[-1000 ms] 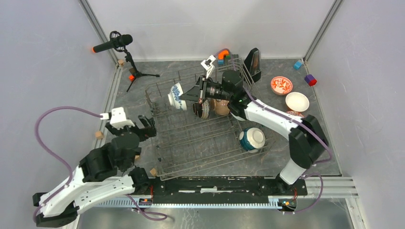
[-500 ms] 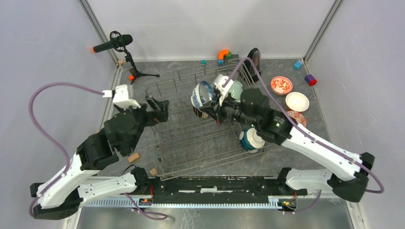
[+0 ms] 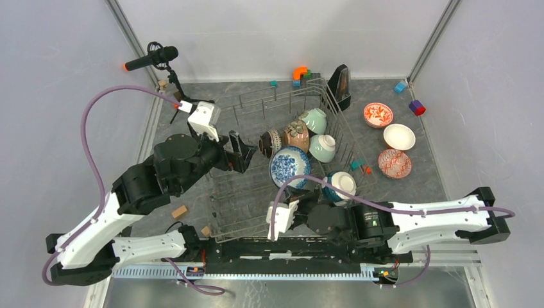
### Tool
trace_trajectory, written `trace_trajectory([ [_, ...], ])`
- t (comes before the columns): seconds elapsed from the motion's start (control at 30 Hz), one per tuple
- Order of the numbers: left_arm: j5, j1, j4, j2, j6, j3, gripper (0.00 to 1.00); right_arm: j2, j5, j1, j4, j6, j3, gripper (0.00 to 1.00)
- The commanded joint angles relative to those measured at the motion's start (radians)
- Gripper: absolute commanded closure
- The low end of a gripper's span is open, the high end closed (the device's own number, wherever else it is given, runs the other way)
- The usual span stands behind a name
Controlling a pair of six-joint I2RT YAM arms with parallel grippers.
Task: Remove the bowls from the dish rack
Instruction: Place the bowl at the center of the board.
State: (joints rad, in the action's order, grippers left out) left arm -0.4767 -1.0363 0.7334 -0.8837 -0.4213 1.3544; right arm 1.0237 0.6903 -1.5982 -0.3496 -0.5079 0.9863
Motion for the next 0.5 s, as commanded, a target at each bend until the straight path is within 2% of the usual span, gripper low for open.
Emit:
trace_trajectory([
  [0.0, 0.109, -0.002, 0.076, -0.005, 0.088, 0.078, 0.0, 0.013, 0.161, -0.062, 0.014, -0.13, 0.008, 1.0],
  [0.1, 0.144, -0.002, 0.139, -0.018, 0.106, 0.107, 0.0, 0.045, 0.14, -0.09, -0.037, -0.139, 0.018, 1.0],
  [0.27, 0.228, -0.003, 0.341, -0.094, 0.158, 0.195, 0.0, 0.116, 0.185, -0.183, -0.151, -0.152, 0.026, 1.0],
  [0.47, 0.305, -0.007, 0.366, -0.082, 0.203, 0.167, 0.0, 0.172, 0.168, -0.227, -0.229, -0.137, 0.049, 1.0],
])
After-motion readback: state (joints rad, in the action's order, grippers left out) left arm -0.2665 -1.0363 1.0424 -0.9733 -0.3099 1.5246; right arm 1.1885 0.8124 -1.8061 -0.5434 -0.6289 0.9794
